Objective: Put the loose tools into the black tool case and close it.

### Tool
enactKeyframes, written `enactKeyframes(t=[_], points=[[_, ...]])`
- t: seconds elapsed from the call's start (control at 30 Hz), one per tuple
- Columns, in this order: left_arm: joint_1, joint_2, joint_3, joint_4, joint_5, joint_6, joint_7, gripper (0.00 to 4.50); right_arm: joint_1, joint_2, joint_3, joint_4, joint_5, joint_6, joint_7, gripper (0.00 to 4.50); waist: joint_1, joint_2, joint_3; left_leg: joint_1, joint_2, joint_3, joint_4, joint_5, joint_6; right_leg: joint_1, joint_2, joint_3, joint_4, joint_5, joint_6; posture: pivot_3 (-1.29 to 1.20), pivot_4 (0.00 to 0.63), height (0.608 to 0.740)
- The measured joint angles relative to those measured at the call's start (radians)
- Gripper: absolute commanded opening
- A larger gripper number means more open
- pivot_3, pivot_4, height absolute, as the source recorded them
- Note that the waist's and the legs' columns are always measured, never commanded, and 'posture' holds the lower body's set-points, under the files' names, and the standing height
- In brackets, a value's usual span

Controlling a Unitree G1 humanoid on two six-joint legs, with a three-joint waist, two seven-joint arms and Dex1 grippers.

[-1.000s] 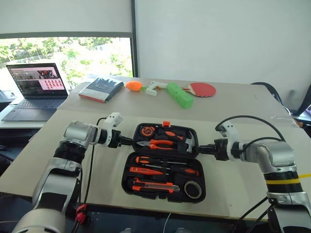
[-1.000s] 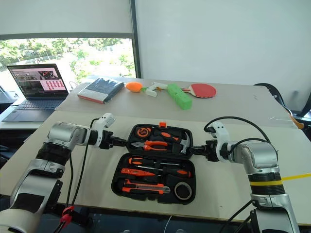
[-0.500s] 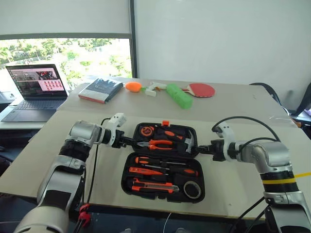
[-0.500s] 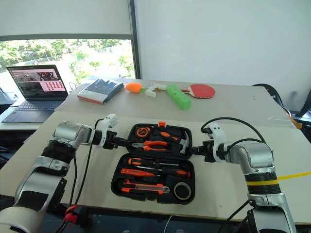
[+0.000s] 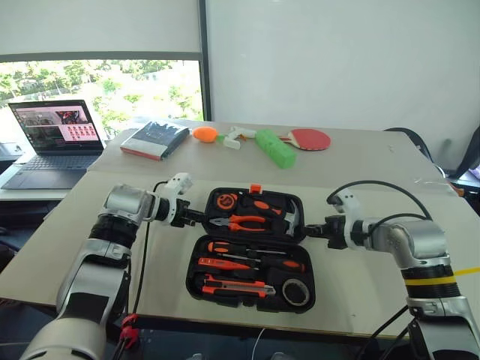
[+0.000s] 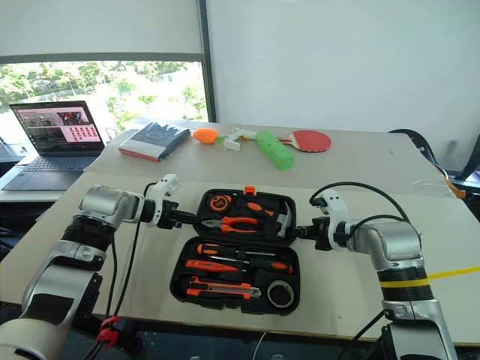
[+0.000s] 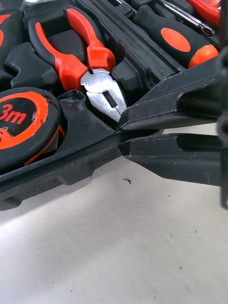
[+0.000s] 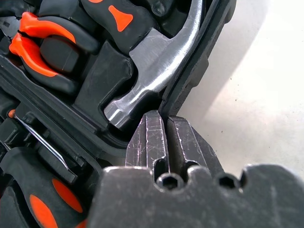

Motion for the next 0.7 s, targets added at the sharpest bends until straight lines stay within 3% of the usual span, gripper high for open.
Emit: enactKeyframes(t=[0.2,0.7], points=[[0.088,-0.010,0.051,-0.113,-0.014,-0.053,0.005,0.01,0.037,0.009,-0.002,-0.028,-0.019,-0.103,-0.011,0.00,0.003,0.000,0.000,-0.002,0.000,-0.002,0.000,0.000,0.000,-0.002,0.000,0.000,-0.001,0.000,0.000,0.00,0.150,0.736],[0.307,-0.105,0.163,-0.320,-0.005,-0.478,0.089,0.01,0.248,0.053,-0.049,-0.192,-0.168,-0.527,-0.087,0.00,0.011,0.000,0.001,-0.013,-0.001,-0.002,0.000,0.000,0.000,-0.013,-0.002,0.001,-0.001,0.001,0.001,0.00,0.150,0.736]])
